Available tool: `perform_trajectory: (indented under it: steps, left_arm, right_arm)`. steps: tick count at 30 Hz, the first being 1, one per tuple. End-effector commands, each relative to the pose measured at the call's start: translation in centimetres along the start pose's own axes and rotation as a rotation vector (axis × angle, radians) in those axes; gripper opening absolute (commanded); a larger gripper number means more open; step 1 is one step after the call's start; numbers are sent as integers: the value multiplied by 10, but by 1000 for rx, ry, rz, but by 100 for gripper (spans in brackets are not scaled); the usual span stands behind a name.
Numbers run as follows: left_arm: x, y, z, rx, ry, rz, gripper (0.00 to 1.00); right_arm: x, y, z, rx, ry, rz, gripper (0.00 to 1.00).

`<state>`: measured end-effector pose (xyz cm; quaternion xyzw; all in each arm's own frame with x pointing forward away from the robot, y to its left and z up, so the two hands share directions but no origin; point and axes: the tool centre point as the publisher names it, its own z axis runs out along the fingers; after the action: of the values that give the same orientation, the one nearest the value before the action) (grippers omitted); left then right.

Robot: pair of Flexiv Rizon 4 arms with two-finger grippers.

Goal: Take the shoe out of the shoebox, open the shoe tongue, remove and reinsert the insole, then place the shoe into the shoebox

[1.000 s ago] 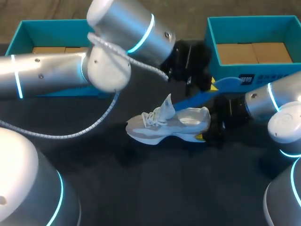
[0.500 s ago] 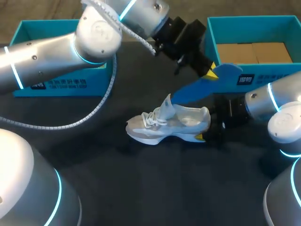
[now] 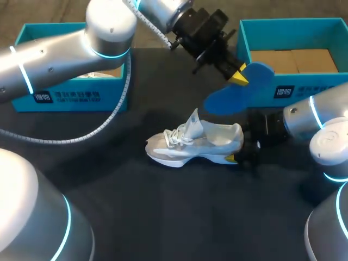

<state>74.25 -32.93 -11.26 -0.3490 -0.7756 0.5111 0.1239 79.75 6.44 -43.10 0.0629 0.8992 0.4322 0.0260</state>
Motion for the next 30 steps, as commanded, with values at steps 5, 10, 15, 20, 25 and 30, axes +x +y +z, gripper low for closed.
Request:
perform_trajectory:
  steps: [5,10,15,20,25,30]
  left_arm:
    - [-4,-1,0,-3,23,0,0]
    - [-4,-1,0,-3,23,0,0]
    - [3,-12,-16,28,-73,-102,0]
    - [1,-38,-30,94,-173,-188,0]
    - [10,-57,-31,190,-211,-319,0]
    - [22,-72,-31,292,-239,-397,0]
  right_arm:
    - [2,-3,6,4,-2,0,0]
    - [2,-3,6,4,-2,0,0]
    - [2,-3,6,4,-2,0,0]
    - [2,-3,6,4,-2,0,0]
    - [2,-3,6,4,-2,0,0]
    - [2,-3,6,4,-2,0,0]
